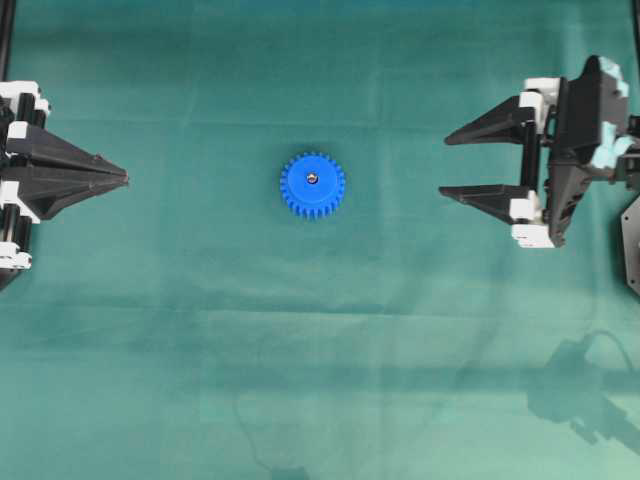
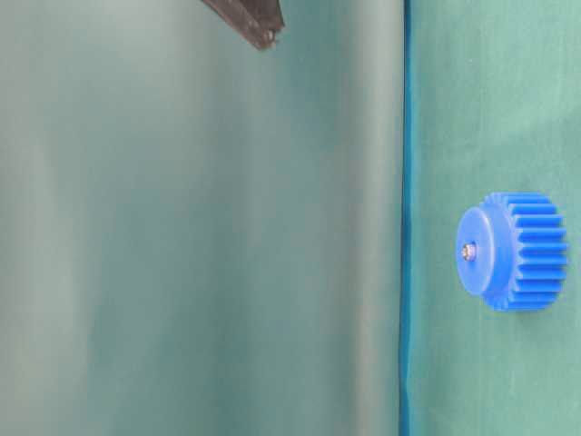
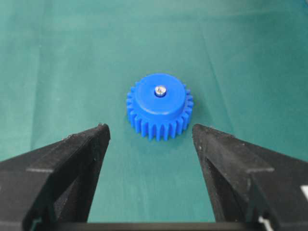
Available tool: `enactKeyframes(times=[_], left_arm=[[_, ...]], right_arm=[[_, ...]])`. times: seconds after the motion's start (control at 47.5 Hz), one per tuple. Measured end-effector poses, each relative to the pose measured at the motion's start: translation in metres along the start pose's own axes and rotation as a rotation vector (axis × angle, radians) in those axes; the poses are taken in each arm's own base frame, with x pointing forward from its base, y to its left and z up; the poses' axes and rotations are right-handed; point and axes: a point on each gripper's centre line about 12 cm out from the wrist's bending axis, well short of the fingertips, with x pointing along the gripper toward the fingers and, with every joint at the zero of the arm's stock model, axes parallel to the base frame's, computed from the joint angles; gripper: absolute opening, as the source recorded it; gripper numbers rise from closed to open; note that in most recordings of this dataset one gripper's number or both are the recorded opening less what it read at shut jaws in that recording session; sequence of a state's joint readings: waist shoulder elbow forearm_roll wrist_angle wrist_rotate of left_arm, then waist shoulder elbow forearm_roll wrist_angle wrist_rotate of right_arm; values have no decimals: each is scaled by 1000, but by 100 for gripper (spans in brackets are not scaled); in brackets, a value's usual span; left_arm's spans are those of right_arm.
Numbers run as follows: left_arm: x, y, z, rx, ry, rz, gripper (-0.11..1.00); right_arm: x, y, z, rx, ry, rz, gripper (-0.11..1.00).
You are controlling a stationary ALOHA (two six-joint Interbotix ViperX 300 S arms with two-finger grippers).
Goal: Insert the shaft placed at a random location into the center hole of the medium gear at another random location.
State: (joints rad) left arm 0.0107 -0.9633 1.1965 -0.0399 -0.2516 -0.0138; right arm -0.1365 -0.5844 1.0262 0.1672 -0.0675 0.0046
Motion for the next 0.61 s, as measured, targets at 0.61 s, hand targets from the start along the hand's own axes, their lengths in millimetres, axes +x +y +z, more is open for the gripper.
enactKeyframes(times=[0.61], left_arm=[[0,0,0,0,0,0,-1]], right_arm=[[-3,0,-4,2,17,0,84]])
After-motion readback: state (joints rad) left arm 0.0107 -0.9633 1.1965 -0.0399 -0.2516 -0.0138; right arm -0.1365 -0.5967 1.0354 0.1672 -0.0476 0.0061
